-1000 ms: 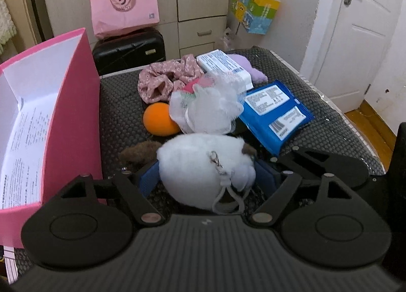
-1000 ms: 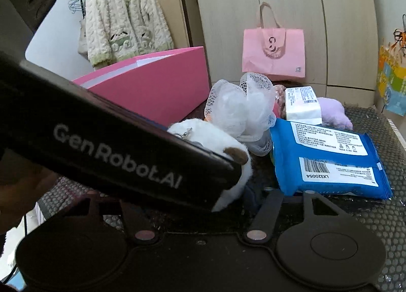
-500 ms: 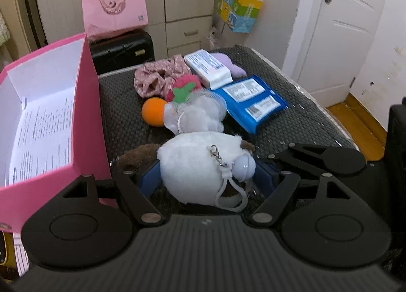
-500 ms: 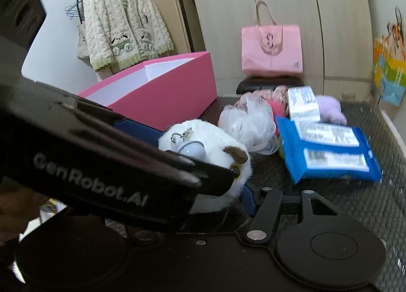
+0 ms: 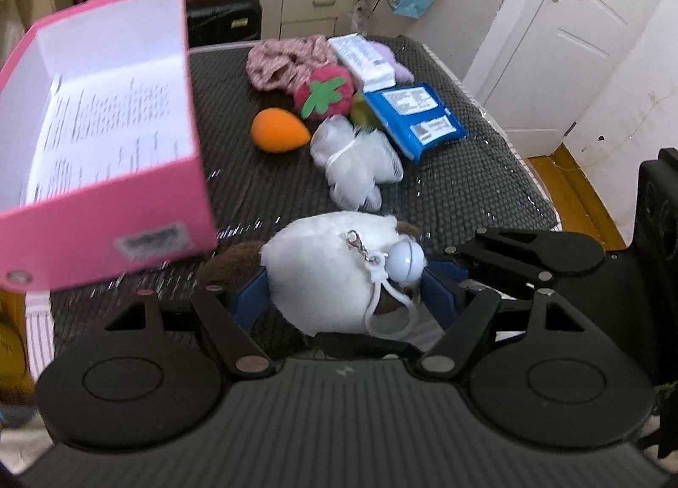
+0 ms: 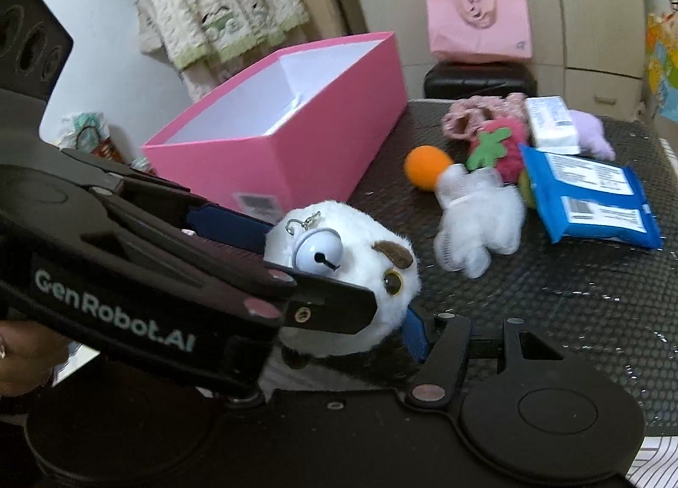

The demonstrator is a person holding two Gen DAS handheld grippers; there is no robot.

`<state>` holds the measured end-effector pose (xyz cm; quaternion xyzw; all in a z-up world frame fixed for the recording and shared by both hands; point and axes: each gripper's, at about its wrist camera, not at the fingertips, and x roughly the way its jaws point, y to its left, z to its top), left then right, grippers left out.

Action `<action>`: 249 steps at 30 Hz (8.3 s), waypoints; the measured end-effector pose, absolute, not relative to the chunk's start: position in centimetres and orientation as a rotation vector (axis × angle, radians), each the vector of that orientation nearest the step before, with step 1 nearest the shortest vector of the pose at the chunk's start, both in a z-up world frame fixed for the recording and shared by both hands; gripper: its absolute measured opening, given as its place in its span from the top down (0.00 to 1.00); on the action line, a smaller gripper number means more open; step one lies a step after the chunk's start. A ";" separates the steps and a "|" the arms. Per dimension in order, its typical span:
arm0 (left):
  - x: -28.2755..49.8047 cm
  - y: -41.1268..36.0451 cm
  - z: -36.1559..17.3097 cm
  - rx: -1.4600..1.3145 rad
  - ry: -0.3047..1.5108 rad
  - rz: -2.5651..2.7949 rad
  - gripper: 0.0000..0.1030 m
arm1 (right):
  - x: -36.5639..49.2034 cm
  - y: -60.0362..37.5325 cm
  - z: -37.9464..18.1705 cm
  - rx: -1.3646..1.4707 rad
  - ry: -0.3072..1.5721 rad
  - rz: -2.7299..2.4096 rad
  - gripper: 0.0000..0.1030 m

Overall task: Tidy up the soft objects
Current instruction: 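Carry the hamster over the pink box and open the left gripper, then withdraw the left gripper from the box toward the blue wipe pack, then close the left gripper on the blue wet-wipe pack, then carry the wipe pack into the pink box and open the left gripper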

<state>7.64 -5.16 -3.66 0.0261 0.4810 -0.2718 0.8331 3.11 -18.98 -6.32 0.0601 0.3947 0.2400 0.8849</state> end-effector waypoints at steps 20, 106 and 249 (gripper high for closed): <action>8.3 3.8 2.0 -0.047 1.099 -0.485 0.26 | 5.8 -11.3 0.3 0.047 0.863 0.714 0.36; 10.3 1.0 10.5 0.134 0.766 -0.482 0.27 | 12.6 -21.3 8.5 0.006 0.711 0.753 0.37; 5.5 1.8 -2.0 -0.152 1.006 -0.568 0.71 | 4.8 -19.6 -1.6 0.041 0.958 0.727 0.55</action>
